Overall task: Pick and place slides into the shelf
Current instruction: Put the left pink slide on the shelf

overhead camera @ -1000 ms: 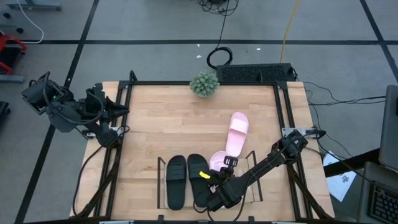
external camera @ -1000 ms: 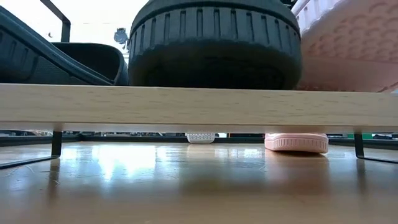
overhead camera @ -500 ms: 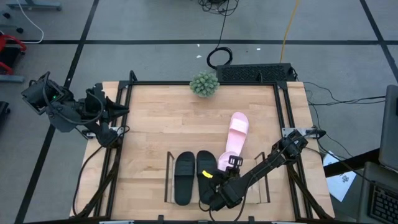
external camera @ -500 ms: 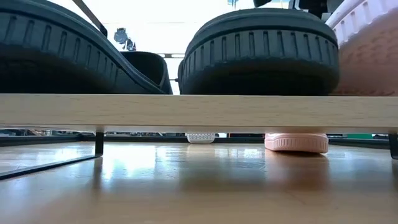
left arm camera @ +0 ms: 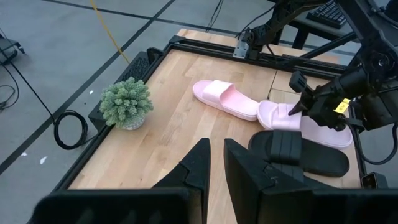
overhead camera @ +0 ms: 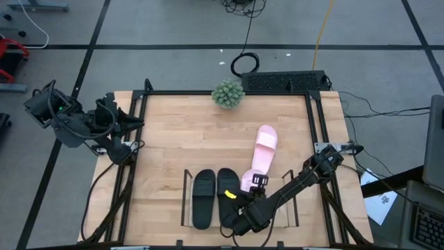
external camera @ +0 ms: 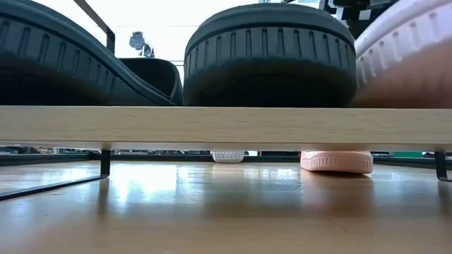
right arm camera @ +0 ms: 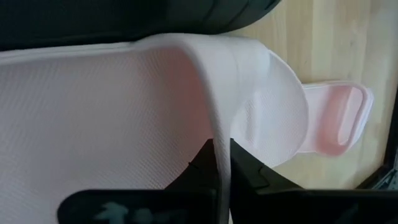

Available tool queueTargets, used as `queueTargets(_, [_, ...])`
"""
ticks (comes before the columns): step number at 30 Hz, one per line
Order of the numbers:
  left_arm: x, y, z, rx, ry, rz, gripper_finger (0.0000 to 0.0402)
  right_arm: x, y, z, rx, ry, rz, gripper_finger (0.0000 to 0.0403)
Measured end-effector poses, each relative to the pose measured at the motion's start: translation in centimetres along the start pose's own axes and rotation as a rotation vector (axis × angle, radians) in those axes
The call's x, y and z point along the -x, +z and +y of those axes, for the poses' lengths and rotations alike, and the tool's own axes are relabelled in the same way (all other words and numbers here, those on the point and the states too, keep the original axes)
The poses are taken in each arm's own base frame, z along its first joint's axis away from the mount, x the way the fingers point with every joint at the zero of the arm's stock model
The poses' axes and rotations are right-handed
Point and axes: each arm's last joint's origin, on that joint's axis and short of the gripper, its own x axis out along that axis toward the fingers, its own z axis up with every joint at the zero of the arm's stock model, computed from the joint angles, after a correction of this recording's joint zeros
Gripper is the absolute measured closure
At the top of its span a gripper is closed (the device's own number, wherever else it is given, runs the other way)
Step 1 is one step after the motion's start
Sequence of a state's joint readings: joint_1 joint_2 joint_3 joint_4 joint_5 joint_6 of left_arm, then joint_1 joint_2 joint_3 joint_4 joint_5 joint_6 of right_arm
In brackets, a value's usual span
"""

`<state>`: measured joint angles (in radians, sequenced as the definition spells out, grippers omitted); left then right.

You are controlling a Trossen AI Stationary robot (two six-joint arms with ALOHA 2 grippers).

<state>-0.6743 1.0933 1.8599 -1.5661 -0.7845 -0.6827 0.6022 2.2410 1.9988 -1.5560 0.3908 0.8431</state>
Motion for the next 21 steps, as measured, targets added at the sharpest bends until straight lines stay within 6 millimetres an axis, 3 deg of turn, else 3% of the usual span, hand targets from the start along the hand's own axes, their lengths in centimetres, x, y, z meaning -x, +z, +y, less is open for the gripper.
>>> queueTargets(16, [0.00, 0.00, -0.01, 0.002, 0.000, 0.000, 0.0355, 0.27, 0.04, -0.18, -0.009, 0.007, -0.006, 0.0402])
queueTargets(21, [0.00, 0.00, 0.00, 0.004, 0.000, 0.000, 0.0355, 0.27, 0.12, -0.07, -0.018, 0.020, -0.012, 0.0385])
